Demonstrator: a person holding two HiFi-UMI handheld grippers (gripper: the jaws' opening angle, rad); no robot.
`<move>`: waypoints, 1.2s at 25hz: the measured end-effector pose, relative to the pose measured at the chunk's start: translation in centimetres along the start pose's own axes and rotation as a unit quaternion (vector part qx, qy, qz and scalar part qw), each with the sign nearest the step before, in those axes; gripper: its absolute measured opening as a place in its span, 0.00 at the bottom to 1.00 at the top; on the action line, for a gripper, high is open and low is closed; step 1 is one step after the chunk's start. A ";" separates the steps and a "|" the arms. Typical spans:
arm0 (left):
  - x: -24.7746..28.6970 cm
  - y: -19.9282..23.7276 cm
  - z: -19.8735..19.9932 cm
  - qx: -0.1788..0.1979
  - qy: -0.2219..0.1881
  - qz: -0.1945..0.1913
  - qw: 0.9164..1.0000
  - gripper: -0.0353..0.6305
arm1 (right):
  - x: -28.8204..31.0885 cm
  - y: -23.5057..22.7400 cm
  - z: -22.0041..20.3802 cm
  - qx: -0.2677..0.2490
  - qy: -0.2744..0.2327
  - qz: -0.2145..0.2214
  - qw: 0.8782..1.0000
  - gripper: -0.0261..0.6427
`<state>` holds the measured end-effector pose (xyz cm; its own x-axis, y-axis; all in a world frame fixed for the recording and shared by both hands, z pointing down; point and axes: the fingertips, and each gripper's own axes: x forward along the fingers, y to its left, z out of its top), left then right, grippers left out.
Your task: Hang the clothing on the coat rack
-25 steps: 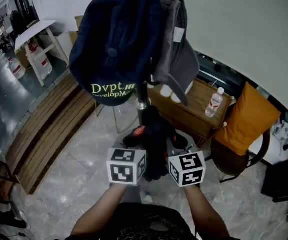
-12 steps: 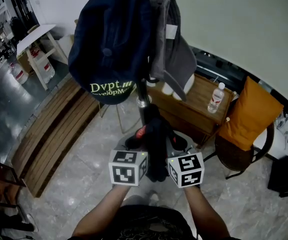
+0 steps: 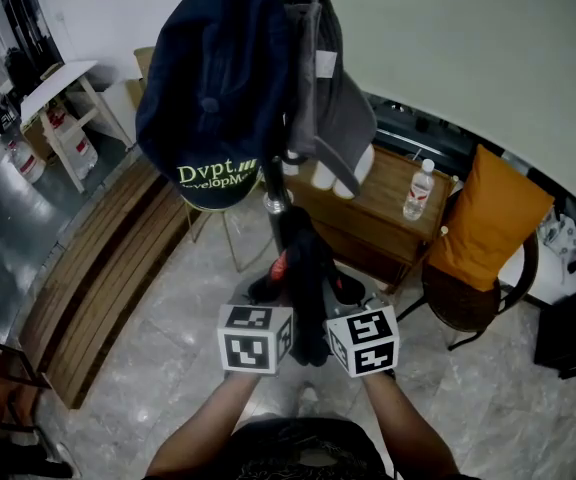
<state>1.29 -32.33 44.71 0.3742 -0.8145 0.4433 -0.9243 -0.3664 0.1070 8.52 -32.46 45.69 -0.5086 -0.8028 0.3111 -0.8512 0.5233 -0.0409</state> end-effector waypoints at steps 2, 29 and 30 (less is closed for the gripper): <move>-0.2 -0.2 -0.1 0.002 0.002 -0.003 1.000 0.11 | -0.2 0.3 -0.1 -0.001 0.004 -0.002 1.000 0.07; -3.1 -2.6 -0.9 0.011 0.000 -0.046 0.999 0.21 | -3.7 2.5 -0.2 0.009 0.009 -0.017 1.000 0.13; -3.2 -2.6 -0.9 0.010 -0.002 -0.046 0.999 0.21 | -3.8 2.6 -0.2 0.009 0.008 -0.018 1.000 0.14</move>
<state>2.44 -28.32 43.81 0.4573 -0.7787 0.4295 -0.8845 -0.4485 0.1285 8.30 -27.99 44.57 -0.4756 -0.8160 0.3285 -0.8711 0.4889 -0.0469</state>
